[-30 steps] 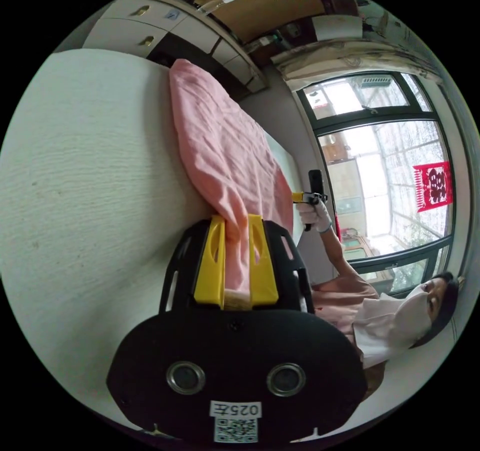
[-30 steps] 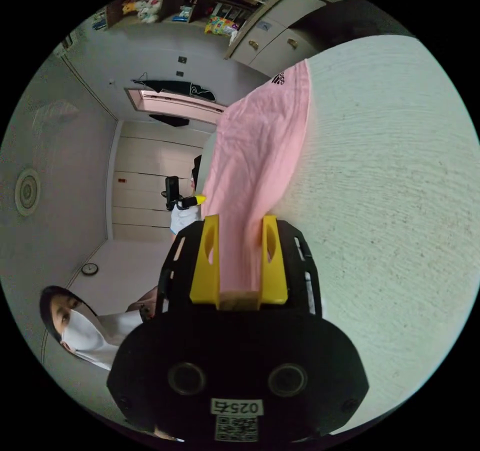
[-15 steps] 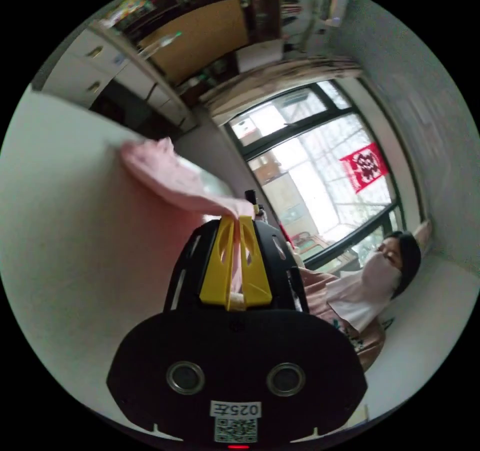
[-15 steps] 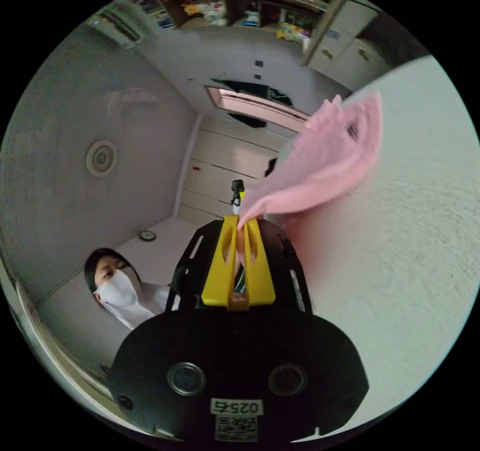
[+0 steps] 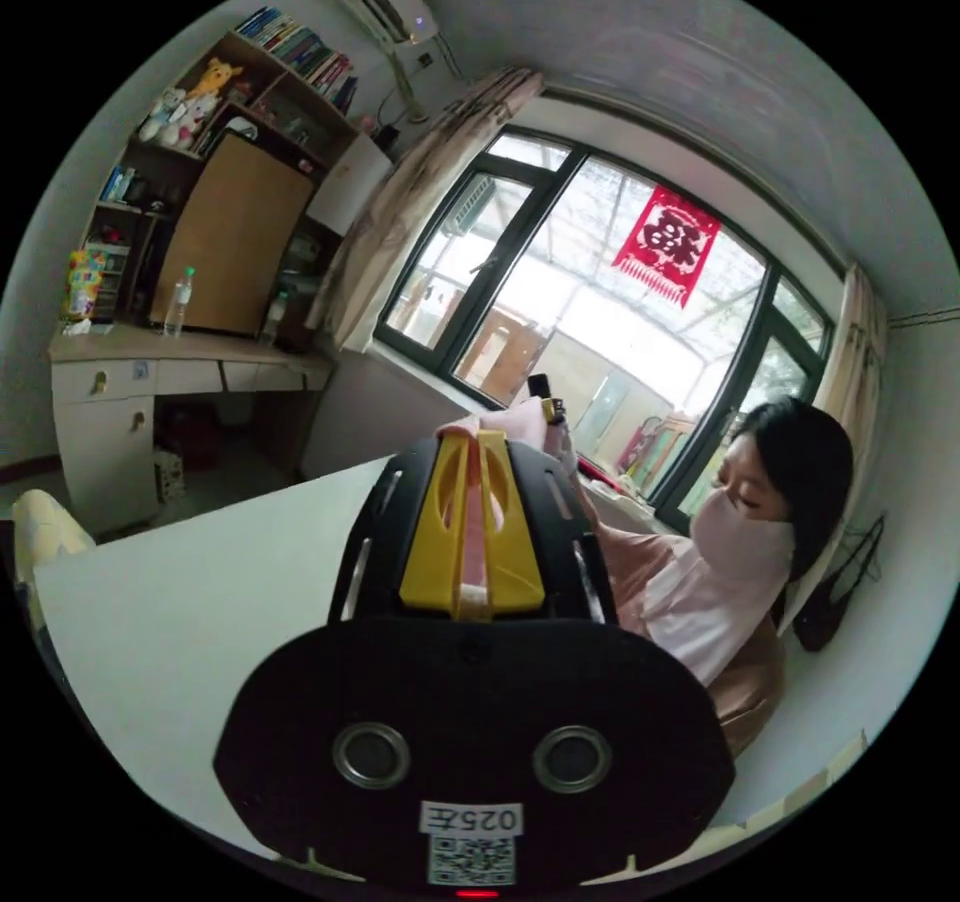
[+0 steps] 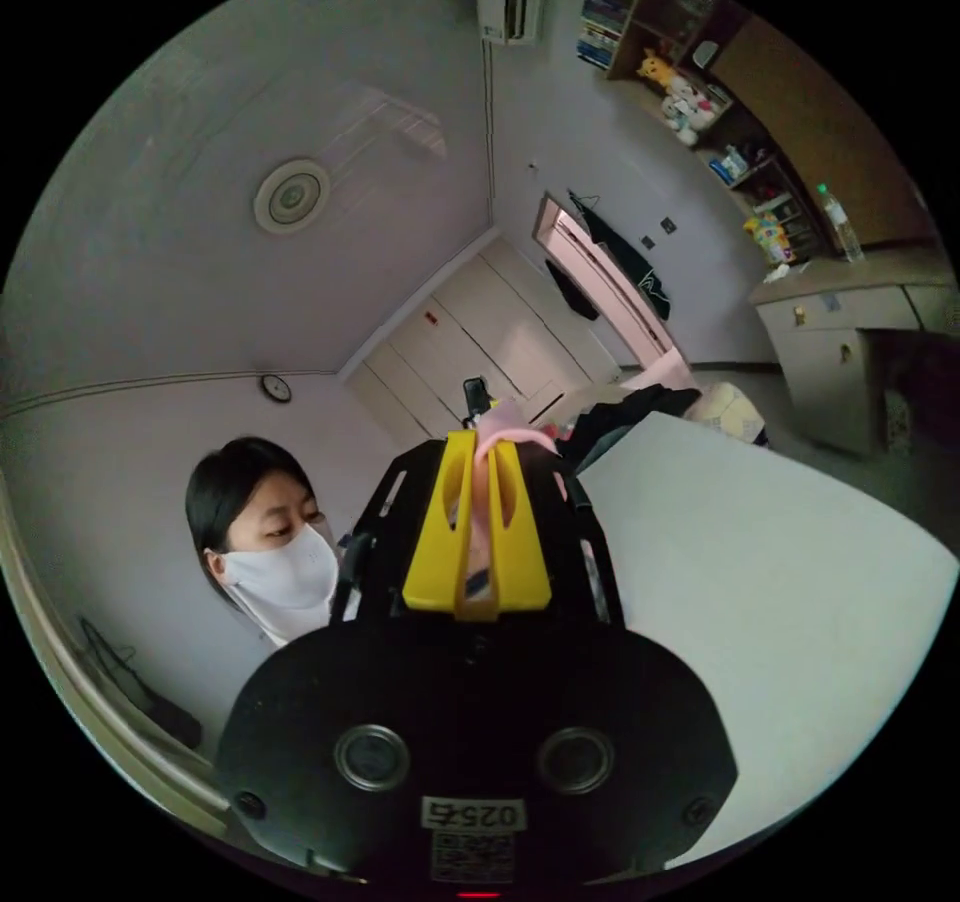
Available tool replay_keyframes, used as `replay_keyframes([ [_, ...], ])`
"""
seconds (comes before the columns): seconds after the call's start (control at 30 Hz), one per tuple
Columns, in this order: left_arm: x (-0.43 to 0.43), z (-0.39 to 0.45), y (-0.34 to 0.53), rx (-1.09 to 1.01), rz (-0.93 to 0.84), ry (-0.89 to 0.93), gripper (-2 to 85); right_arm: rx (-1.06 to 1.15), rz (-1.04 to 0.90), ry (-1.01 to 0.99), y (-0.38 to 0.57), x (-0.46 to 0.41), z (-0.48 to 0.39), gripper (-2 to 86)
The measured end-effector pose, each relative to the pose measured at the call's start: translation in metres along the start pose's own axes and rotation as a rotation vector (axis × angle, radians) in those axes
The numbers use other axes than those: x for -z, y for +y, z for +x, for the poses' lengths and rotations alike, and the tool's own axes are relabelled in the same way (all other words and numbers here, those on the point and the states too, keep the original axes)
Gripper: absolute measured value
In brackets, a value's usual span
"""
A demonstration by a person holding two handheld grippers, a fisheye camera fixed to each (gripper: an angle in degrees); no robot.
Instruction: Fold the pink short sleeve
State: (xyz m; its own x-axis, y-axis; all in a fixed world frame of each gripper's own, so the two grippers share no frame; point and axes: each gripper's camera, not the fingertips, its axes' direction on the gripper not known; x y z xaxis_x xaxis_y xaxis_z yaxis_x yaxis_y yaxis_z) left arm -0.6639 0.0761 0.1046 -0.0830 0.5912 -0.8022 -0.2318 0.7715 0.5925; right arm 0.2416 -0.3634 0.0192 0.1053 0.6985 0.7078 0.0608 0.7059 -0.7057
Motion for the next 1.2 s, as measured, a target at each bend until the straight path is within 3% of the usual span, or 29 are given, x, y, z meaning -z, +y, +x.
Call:
replay_keyframes([
  [0.17,-0.042,-0.101,-0.059,0.067,0.043,-0.062,-1.6,-0.080,0.028,0.007,-0.028,0.004,0.099,-0.5],
  [0.4,-0.054,-0.068,-0.070,-0.055,0.041,-0.073,-1.7,0.079,-0.011,0.153,-0.014,-0.005,0.091,-0.4],
  [0.53,-0.082,-0.072,0.022,0.083,-0.068,-0.041,-1.7,-0.011,-0.130,0.304,0.054,-0.036,0.108,-0.3],
  [0.67,-0.118,-0.073,0.147,0.261,-0.203,-0.071,-1.7,-0.241,-0.184,0.273,0.160,-0.065,0.167,-0.2],
  [0.73,-0.123,-0.050,0.189,0.230,-0.211,-0.107,-1.7,-0.286,-0.203,0.287,0.204,-0.077,0.181,-0.2],
  [0.97,-0.078,0.061,0.279,0.103,0.009,-0.150,-1.4,-0.207,-0.054,0.302,0.316,-0.094,0.146,-0.3],
  [1.2,-0.001,0.135,0.282,-0.003,0.275,-0.171,-0.6,-0.113,0.093,0.296,0.352,-0.089,0.115,-0.3],
])
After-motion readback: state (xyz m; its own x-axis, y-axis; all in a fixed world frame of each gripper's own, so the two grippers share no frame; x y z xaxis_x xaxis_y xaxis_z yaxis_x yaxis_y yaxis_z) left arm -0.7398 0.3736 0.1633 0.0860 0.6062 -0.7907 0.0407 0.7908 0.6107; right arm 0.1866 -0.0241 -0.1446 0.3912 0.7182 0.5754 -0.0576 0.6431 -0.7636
